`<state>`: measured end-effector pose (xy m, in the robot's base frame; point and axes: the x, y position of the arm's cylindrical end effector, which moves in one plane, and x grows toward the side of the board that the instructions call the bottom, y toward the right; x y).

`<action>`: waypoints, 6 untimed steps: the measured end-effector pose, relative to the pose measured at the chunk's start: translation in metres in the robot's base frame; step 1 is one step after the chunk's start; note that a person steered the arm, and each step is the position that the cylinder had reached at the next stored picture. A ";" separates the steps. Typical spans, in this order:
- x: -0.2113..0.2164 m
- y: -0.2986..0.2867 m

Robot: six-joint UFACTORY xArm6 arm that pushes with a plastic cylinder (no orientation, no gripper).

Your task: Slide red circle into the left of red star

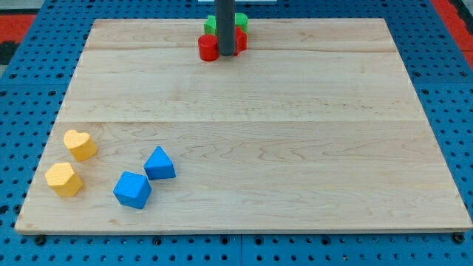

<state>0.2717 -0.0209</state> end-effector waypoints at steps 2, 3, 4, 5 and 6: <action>0.034 -0.015; 0.034 -0.036; 0.038 -0.054; 0.027 -0.063; 0.007 -0.043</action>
